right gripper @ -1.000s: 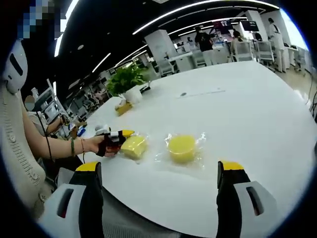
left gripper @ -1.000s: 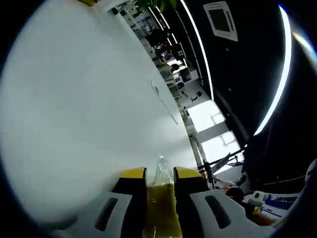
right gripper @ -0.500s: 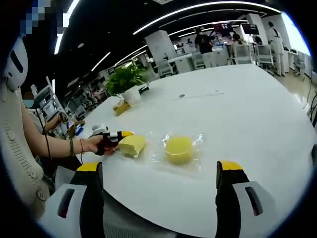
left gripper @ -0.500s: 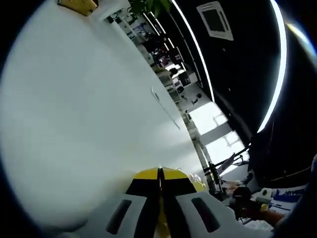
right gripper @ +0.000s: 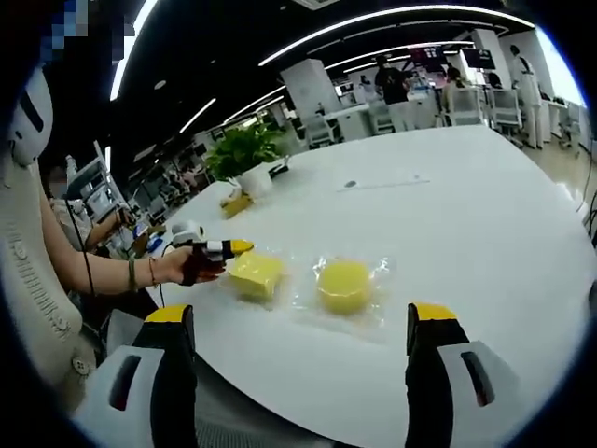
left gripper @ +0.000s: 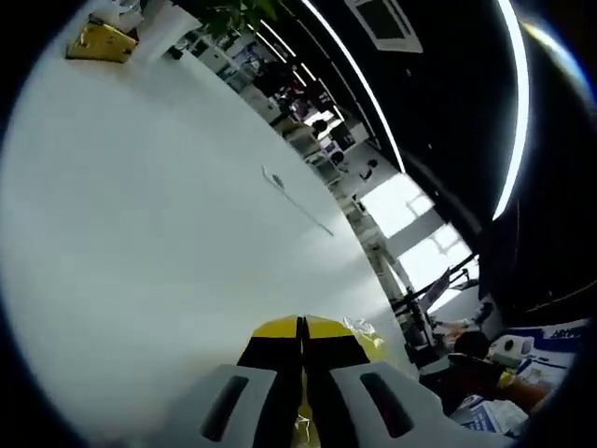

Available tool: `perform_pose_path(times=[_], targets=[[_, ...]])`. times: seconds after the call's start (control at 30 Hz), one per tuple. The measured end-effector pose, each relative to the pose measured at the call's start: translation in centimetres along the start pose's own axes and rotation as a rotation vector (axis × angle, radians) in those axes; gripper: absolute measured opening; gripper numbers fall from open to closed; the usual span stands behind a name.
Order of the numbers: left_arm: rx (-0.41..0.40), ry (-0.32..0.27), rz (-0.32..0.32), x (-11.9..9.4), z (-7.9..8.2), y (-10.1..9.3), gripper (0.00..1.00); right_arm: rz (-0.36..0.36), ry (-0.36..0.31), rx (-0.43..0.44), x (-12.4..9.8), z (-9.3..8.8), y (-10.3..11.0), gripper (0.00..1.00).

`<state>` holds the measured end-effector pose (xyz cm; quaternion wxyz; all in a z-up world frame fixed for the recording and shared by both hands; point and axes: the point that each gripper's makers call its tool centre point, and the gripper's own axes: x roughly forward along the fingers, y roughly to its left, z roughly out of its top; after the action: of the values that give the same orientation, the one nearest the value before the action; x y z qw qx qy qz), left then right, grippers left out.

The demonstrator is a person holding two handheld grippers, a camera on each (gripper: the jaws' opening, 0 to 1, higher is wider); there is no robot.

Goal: Compare the silicone blocks by pressing each to a similar depth, holding the contact briefly, and releasing to observe deformation and rebound differences across the visible hardness samples.

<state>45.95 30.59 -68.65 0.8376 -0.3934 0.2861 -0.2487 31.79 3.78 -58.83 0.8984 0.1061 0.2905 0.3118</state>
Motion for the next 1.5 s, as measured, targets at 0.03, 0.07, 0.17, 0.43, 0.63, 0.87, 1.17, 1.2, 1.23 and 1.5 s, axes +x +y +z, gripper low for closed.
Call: perform_pose_path(times=[0.03, 0.07, 0.17, 0.43, 0.63, 0.87, 1.17, 1.2, 1.23, 1.5], targets=[[0.009, -0.002, -0.004, 0.0, 0.0, -0.3, 0.00, 0.004, -0.004, -0.002, -0.1, 0.1, 0.1, 0.87], [0.021, -0.008, -0.004, -0.1, 0.0, -1.1, 0.00, 0.007, -0.012, -0.002, -0.2, 0.2, 0.1, 0.87], [0.037, -0.020, -0.007, 0.0, -0.1, -2.6, 0.00, 0.019, -0.024, 0.000, -0.2, 0.4, 0.4, 0.87], [0.110, -0.019, -0.035, -0.1, -0.5, -7.5, 0.00, 0.072, -0.061, -0.029, -0.5, 1.2, 1.8, 0.86], [0.208, -0.014, -0.048, -0.6, -0.9, -10.4, 0.00, 0.110, -0.088, -0.072, -1.3, 1.9, 2.9, 0.86], [0.246, -0.001, -0.061, -0.9, -1.8, -12.0, 0.00, 0.132, -0.115, -0.100, -2.1, 2.4, 3.6, 0.86], [0.315, -0.004, -0.071, -2.3, -1.4, -14.5, 0.00, 0.160, -0.134, -0.154, -2.9, 3.1, 3.9, 0.86], [0.319, -0.005, -0.072, -2.4, -1.3, -14.8, 0.00, 0.166, -0.135, -0.161, -3.0, 3.2, 4.0, 0.86], [0.331, -0.006, -0.073, -2.6, -1.2, -15.3, 0.00, 0.170, -0.136, -0.166, -3.0, 3.3, 4.0, 0.86], [0.445, 0.037, -0.113, -3.9, -1.8, -19.3, 0.00, 0.212, -0.131, -0.213, -3.0, 3.7, 4.5, 0.86]])
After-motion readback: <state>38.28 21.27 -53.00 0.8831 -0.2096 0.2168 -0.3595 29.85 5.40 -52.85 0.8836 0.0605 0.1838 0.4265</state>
